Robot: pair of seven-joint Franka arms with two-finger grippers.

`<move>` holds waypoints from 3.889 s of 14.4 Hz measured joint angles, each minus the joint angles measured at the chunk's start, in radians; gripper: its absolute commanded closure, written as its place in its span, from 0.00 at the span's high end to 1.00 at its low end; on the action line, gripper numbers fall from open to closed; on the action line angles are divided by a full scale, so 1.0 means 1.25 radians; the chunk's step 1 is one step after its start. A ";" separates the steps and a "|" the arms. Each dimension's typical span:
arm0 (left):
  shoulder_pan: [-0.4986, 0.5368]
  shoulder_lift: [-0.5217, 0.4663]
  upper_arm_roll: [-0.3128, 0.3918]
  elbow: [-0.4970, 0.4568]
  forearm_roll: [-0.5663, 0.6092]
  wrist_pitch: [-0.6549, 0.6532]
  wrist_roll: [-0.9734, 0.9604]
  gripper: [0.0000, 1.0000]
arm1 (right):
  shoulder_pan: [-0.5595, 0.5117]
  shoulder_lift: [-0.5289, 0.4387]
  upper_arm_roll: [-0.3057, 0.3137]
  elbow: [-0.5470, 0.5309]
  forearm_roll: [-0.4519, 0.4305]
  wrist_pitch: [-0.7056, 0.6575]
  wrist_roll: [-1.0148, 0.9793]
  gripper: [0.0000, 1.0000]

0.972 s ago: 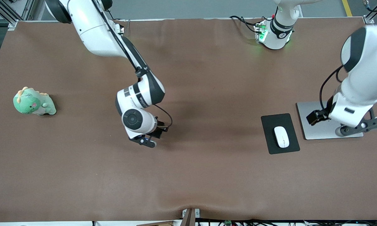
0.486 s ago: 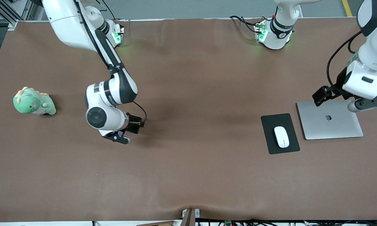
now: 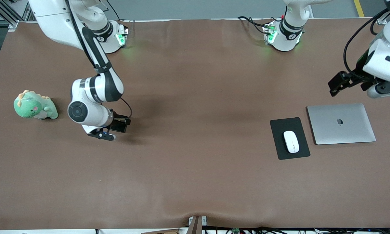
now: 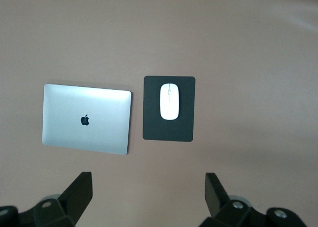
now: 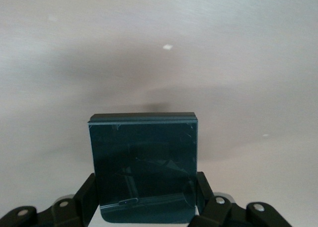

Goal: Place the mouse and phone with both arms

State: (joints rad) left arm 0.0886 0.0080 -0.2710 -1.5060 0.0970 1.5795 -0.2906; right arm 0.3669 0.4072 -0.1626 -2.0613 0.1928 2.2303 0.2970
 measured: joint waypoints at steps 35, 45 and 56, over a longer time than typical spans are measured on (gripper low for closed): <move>-0.101 -0.048 0.169 -0.032 -0.044 -0.022 0.103 1.00 | -0.187 -0.066 -0.140 -0.056 -0.002 0.031 -0.445 1.00; -0.101 -0.048 0.169 -0.032 -0.044 -0.022 0.103 1.00 | -0.194 0.002 -0.138 0.418 -0.002 -0.339 -0.445 1.00; -0.103 -0.044 0.167 -0.035 -0.044 -0.028 0.103 1.00 | -0.204 -0.045 -0.142 0.683 -0.002 -0.547 -0.445 1.00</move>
State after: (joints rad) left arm -0.0404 -0.0468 -0.0620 -1.5496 0.0419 1.5440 -0.1618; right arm 0.1123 0.3511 -0.3395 -1.2078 0.1898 1.5465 -0.2590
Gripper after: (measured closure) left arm 0.000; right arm 0.000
